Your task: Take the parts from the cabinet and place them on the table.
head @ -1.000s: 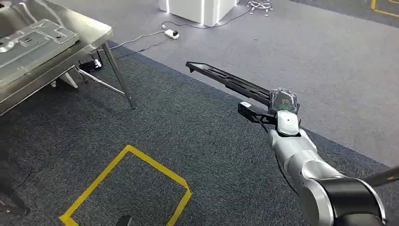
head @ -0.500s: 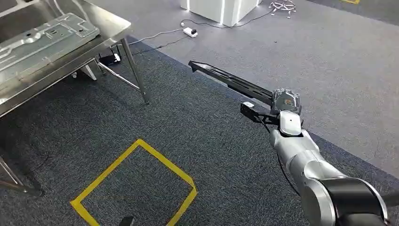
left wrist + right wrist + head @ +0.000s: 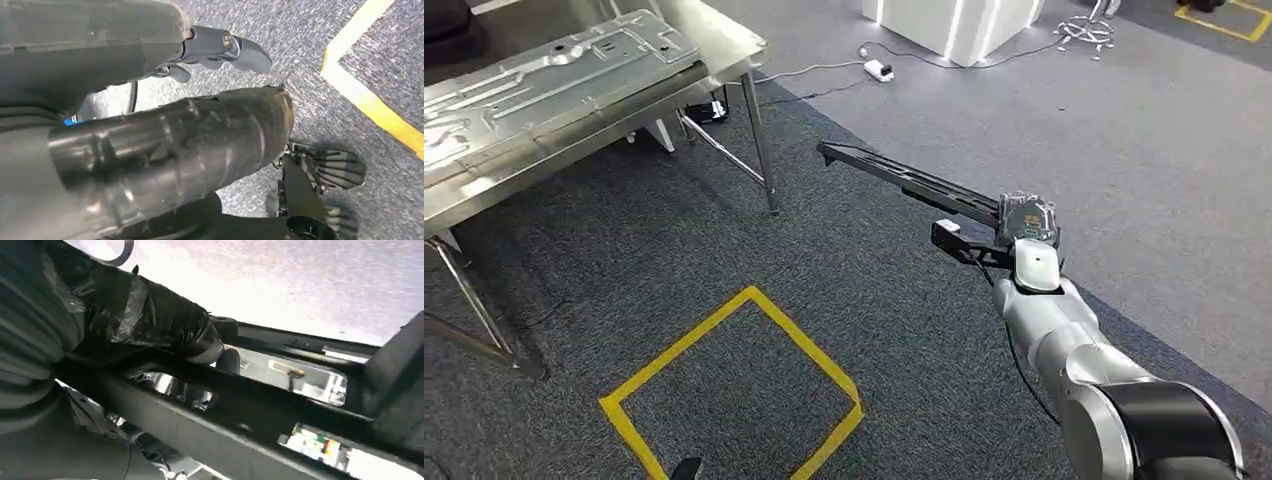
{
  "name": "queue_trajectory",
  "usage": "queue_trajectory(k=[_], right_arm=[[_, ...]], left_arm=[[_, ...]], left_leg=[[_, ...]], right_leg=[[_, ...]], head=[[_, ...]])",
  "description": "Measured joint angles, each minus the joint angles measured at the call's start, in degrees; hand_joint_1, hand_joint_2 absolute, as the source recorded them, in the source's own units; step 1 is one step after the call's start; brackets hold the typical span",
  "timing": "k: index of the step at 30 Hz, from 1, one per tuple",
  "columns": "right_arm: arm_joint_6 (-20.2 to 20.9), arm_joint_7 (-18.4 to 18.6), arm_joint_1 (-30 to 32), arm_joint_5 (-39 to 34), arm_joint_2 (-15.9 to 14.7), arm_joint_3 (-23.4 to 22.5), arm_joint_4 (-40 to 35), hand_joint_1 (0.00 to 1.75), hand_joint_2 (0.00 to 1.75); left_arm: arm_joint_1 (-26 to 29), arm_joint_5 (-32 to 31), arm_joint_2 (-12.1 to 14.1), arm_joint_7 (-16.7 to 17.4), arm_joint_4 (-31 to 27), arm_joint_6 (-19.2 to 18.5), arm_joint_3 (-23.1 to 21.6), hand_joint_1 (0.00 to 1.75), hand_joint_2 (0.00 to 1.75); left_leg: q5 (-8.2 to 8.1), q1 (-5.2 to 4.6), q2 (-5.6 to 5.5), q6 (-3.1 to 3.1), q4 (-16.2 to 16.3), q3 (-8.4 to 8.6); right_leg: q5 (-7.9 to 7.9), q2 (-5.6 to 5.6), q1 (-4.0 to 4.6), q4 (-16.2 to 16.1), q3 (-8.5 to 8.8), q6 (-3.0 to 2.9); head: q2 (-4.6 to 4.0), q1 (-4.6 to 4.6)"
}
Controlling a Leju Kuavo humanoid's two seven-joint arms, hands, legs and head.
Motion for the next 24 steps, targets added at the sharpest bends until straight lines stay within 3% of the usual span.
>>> queue_trajectory(k=[1, 4, 5, 6, 8, 10, 11, 12, 13, 14, 15, 16, 17, 19, 21, 22, 24], right_arm=[[-0.04, -0.02, -0.11, 0.00, 0.00, -0.02, -0.02, 1.75, 1.75], [-0.11, -0.02, -0.22, 0.00, -0.04, -0.20, -0.02, 1.75, 1.75], [-0.11, 0.00, -0.24, 0.00, 0.07, -0.22, -0.02, 1.75, 1.75], [-0.11, -0.02, -0.24, 0.00, 0.18, -0.22, -0.06, 1.75, 1.75], [-0.13, 0.00, -0.46, 0.00, 0.00, -0.28, -0.06, 1.75, 1.75], [-0.11, 0.00, -0.41, 0.00, 0.00, -0.28, -0.02, 1.75, 1.75], [-0.13, 0.00, -0.34, 0.00, 0.00, -0.28, -0.02, 1.75, 1.75], [-0.13, 0.00, -0.27, 0.00, 0.00, -0.28, -0.02, 1.75, 1.75], [-0.13, 0.00, -0.25, 0.00, 0.00, -0.28, -0.02, 1.75, 1.75], [-0.13, 0.00, -0.27, 0.00, 0.00, -0.28, -0.02, 1.75, 1.75], [-0.15, 0.00, -0.27, 0.00, 0.00, -0.28, -0.04, 1.75, 1.75], [-0.17, 0.04, -0.28, 0.00, -0.04, -0.28, -0.02, 1.75, 1.75], [-0.20, 0.09, -0.29, 0.00, -0.07, -0.28, -0.02, 1.75, 1.75], [-0.26, 0.17, -0.29, 0.00, -0.07, -0.28, -0.02, 1.75, 1.75], [-0.26, 0.17, -0.23, 0.00, -0.07, -0.28, -0.20, 1.75, 1.75], [-0.26, 0.17, -0.32, 0.00, -0.18, -0.28, -0.20, 1.75, 1.75], [-0.31, 0.13, -0.31, 0.00, -0.20, -0.28, -0.17, 1.75, 1.75]], left_arm=[[-0.13, 0.00, -0.22, 0.00, 0.00, -0.07, 0.00, 0.00, 0.00], [0.03, 0.04, -0.20, 0.00, 0.00, -0.09, 0.02, 0.00, 0.00], [0.10, 0.04, -0.17, 0.00, 0.00, -0.09, 0.02, 0.00, 0.00], [0.16, 0.04, -0.15, 0.00, 0.00, -0.09, 0.02, 0.00, 0.00], [0.08, 0.04, -0.15, 0.00, 0.00, -0.11, 0.02, 0.00, 0.00], [0.07, 0.04, -0.15, 0.00, 0.00, -0.13, 0.02, 0.00, 0.00], [0.13, 0.04, -0.15, 0.00, 0.00, -0.13, 0.02, 0.00, 0.00], [0.21, 0.04, -0.15, 0.00, 0.00, -0.13, 0.02, 0.00, 0.00], [0.22, 0.04, -0.13, 0.00, 0.00, -0.13, 0.02, 0.00, 0.00], [0.17, 0.04, -0.13, 0.00, 0.00, -0.13, 0.02, 0.00, 0.00], [0.14, 0.04, -0.11, 0.00, 0.00, -0.13, 0.02, 0.00, 0.00], [0.03, 0.04, -0.15, 0.00, 0.00, -0.13, 0.02, 0.00, 0.00], [-0.02, 0.04, -0.13, -0.02, 0.00, -0.13, 0.02, 0.00, 0.00], [0.08, 0.04, -0.13, -0.02, 0.00, -0.11, 0.02, 0.00, 0.00], [0.03, 0.02, -0.15, -0.02, 0.00, -0.09, 0.02, 0.00, 0.00], [0.04, 0.02, -0.17, -0.11, 0.00, -0.09, 0.02, 0.00, 0.00], [-0.10, 0.00, -0.17, -0.11, 0.00, -0.09, 0.02, 0.00, 0.00]], left_leg=[[-0.04, -0.23, -0.37, -0.27, 0.18, -0.42], [0.22, 0.23, -1.46, -1.20, -0.16, -0.56], [0.13, -0.29, -1.94, -1.58, -0.21, -0.45], [-0.73, -0.17, -0.03, -1.68, 0.67, -0.73], [-4.64, 0.09, 2.93, -2.23, 7.55, -3.91], [-8.04, 0.56, 3.59, -2.78, 16.74, -8.57], [-7.83, 0.73, 3.74, -3.05, 18.20, -9.53], [-6.28, 0.91, 3.85, -3.27, 16.71, -9.01], [-3.74, 1.03, 4.04, -3.37, 12.62, -7.10], [-1.06, 1.07, 4.62, -3.36, 7.20, -4.32], [0.99, 1.06, 6.16, -3.24, 1.62, -1.49], [-0.29, 0.27, 7.80, -2.97, 0.35, -0.70], [0.10, 0.38, 6.72, -2.34, 0.25, -1.05], [0.01, 0.25, 5.75, -1.84, 0.35, -1.24], [0.40, 0.60, 4.68, -0.92, -0.30, -0.60], [0.41, 0.60, 4.21, -0.70, -0.41, -0.43], [0.43, 0.59, 3.28, -0.27, -0.40, -0.48]], right_leg=[[-0.50, 0.83, -0.01, -0.99, 0.94, 0.04], [-0.52, -0.37, 0.43, -1.07, 0.99, -0.15], [-0.27, -0.94, -0.18, -1.82, 1.38, -0.47], [-0.09, -1.54, -0.27, -2.31, 1.92, -0.75], [-0.17, -2.46, -0.21, -2.45, 2.09, -1.24], [-0.34, -3.37, -0.13, -2.41, 2.12, -1.35], [-0.39, -3.71, -0.14, -2.39, 2.14, -1.29], [-0.48, -4.13, -0.17, -2.37, 2.21, -1.18], [-0.63, -4.49, -0.23, -2.24, 2.29, -0.96], [-0.85, -4.88, -0.30, -2.05, 2.44, -0.74], [-1.18, -5.32, -0.29, -1.77, 2.58, -0.40], [-1.43, -5.61, 0.21, -1.55, 2.42, -0.01], [-1.48, -5.95, 0.34, -1.47, 2.33, 0.15], [-1.53, -6.85, 0.34, -1.65, 2.63, 0.64], [-2.28, -7.32, -0.02, -1.53, 2.64, 1.56], [-3.82, -5.28, -0.17, 0.67, 2.08, 1.61], [-8.20, -3.15, -0.20, 10.02, -2.51, 1.67]], head=[[0.00, -0.07], [0.00, 0.00], [0.00, -0.02], [0.00, 0.00], [0.00, -0.20], [0.00, -0.20], [0.00, -0.22], [0.00, -0.20], [0.00, -0.22], [0.00, -0.22], [0.00, -0.22], [0.00, -0.24], [0.00, -0.02], [0.00, -0.07], [0.00, -0.11], [0.00, 0.02], [0.00, 0.04]])
